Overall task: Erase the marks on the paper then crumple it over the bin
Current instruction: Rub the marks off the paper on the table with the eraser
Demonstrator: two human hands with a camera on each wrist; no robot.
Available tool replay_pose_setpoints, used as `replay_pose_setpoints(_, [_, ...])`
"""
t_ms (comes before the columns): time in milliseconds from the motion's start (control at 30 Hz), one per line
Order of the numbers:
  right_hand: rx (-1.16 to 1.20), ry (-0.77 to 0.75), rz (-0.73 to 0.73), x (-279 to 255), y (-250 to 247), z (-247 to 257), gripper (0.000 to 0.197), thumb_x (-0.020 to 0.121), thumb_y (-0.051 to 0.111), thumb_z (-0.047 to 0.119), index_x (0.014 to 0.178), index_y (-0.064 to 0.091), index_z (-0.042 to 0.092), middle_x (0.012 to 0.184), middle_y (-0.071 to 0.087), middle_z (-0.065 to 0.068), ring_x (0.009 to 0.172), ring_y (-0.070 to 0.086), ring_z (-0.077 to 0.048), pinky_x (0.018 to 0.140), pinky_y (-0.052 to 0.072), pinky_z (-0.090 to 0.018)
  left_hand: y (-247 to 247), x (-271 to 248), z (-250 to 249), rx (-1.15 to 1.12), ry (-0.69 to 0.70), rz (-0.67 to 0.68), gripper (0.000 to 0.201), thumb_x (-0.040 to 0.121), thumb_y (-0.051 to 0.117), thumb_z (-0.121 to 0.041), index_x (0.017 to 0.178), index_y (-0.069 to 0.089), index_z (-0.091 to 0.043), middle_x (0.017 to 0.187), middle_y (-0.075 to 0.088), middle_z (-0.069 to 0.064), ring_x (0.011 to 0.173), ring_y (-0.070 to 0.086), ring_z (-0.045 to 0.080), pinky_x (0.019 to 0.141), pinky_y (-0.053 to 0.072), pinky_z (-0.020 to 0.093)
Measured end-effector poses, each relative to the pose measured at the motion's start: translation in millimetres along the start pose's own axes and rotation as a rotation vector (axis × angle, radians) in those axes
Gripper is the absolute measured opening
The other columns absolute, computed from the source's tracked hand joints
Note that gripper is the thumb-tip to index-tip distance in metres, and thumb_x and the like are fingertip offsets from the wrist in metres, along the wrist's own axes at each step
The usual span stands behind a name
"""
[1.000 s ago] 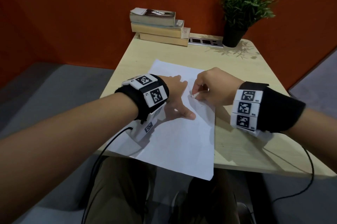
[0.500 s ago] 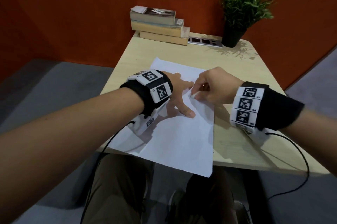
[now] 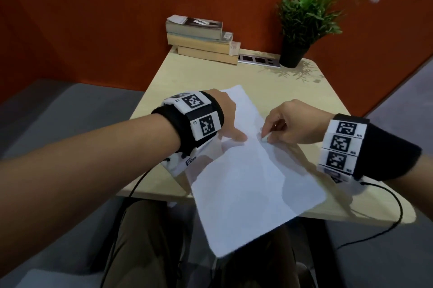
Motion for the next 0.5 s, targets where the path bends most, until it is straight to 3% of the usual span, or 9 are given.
replay_pose_setpoints(33, [-0.008, 0.018, 0.001, 2.8, -1.8, -0.6, 0.011, 0.081, 0.078, 0.023, 0.089, 0.079, 0.031, 0.090, 0.075, 0.012, 0.082, 0.068, -0.005, 0.083, 0.058, -0.032, -5.2, -2.2, 1.2, 0.017, -0.002, -0.017, 0.061, 0.086, 0.055, -0.072, 0.067, 0.058, -0.014, 0.067, 0.056, 0.000, 0.059, 0.051, 0.018, 0.053, 0.038, 0.027])
replay_pose_setpoints(67, [-0.012, 0.034, 0.000, 5.2, -3.6, -0.4, 0.009, 0.081, 0.079, 0.024, 0.088, 0.079, 0.030, 0.088, 0.075, 0.011, 0.081, 0.068, -0.006, 0.082, 0.058, -0.033, -9.6, -4.8, 2.4, 0.037, -0.014, -0.027, 0.060, 0.086, 0.062, -0.067, 0.063, 0.053, -0.013, 0.063, 0.052, 0.000, 0.055, 0.049, 0.017, 0.049, 0.038, 0.026])
replay_pose_setpoints(133, [-0.016, 0.061, -0.001, 8.6, -6.3, 0.6, 0.007, 0.079, 0.080, 0.025, 0.085, 0.079, 0.029, 0.083, 0.074, 0.012, 0.079, 0.068, -0.008, 0.081, 0.059, -0.035, -13.8, -5.8, 4.2, 0.035, -0.017, -0.052, 0.061, 0.082, 0.068, -0.065, 0.066, 0.051, -0.009, 0.064, 0.051, 0.002, 0.055, 0.050, 0.017, 0.049, 0.042, 0.028])
replay_pose_setpoints(167, [-0.016, 0.071, -0.003, 10.0, -7.1, 1.3, 0.006, 0.079, 0.081, 0.026, 0.084, 0.079, 0.029, 0.080, 0.073, 0.014, 0.078, 0.067, -0.008, 0.080, 0.059, -0.036, -11.4, -1.9, 5.3, 0.007, -0.002, -0.067, 0.062, 0.079, 0.070, -0.068, 0.073, 0.056, -0.007, 0.069, 0.056, 0.003, 0.062, 0.055, 0.019, 0.055, 0.048, 0.030])
replay_pose_setpoints(233, [-0.003, 0.076, -0.017, 13.2, -6.4, 2.7, 0.006, 0.077, 0.081, 0.030, 0.083, 0.079, 0.030, 0.077, 0.072, 0.016, 0.077, 0.067, -0.006, 0.078, 0.059, -0.034, 0.6, 6.9, 7.9, -0.124, 0.038, -0.075, 0.077, 0.074, 0.067, -0.076, 0.109, 0.065, -0.007, 0.104, 0.067, 0.007, 0.096, 0.063, 0.026, 0.083, 0.054, 0.039])
replay_pose_setpoints(267, [0.009, 0.071, -0.031, 15.0, -5.4, 3.8, 0.007, 0.077, 0.081, 0.031, 0.084, 0.079, 0.030, 0.077, 0.072, 0.017, 0.077, 0.067, -0.005, 0.077, 0.059, -0.033, 7.5, 8.9, 9.5, -0.177, 0.051, -0.044, 0.089, 0.074, 0.064, -0.079, 0.130, 0.058, -0.010, 0.129, 0.061, 0.009, 0.117, 0.057, 0.029, 0.098, 0.048, 0.042])
replay_pose_setpoints(333, [0.020, 0.061, -0.073, 20.1, -2.8, 6.4, 0.008, 0.079, 0.080, 0.032, 0.086, 0.080, 0.028, 0.078, 0.073, 0.014, 0.077, 0.067, -0.005, 0.076, 0.058, -0.029, 18.3, 9.3, 11.3, -0.218, 0.077, 0.034, 0.103, 0.077, 0.059, -0.079, 0.156, 0.031, -0.019, 0.163, 0.026, 0.008, 0.146, 0.031, 0.026, 0.117, 0.030, 0.042])
replay_pose_setpoints(400, [0.007, 0.067, -0.126, 27.3, 0.1, 8.6, 0.008, 0.082, 0.079, 0.029, 0.088, 0.079, 0.024, 0.080, 0.073, 0.010, 0.079, 0.068, -0.009, 0.077, 0.058, -0.029, 22.4, 7.7, 13.1, -0.252, 0.080, 0.070, 0.107, 0.079, 0.059, -0.078, 0.161, 0.014, -0.026, 0.169, 0.003, -0.001, 0.153, 0.015, 0.021, 0.119, 0.020, 0.041])
replay_pose_setpoints(500, [0.003, 0.081, -0.208, 39.6, 4.2, 12.0, 0.006, 0.084, 0.075, 0.021, 0.089, 0.078, 0.020, 0.083, 0.072, 0.004, 0.079, 0.067, -0.014, 0.077, 0.059, -0.032, 23.2, 10.0, 14.2, -0.272, 0.077, 0.070, 0.108, 0.076, 0.060, -0.079, 0.161, 0.012, -0.032, 0.169, 0.002, -0.004, 0.153, 0.016, 0.022, 0.119, 0.024, 0.047])
Point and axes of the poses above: each hand's wrist, its own x-axis towards the middle knuckle, its own y-axis out of the palm, z = x × y, the point moved 1 cm from there along x, towards the middle knuckle
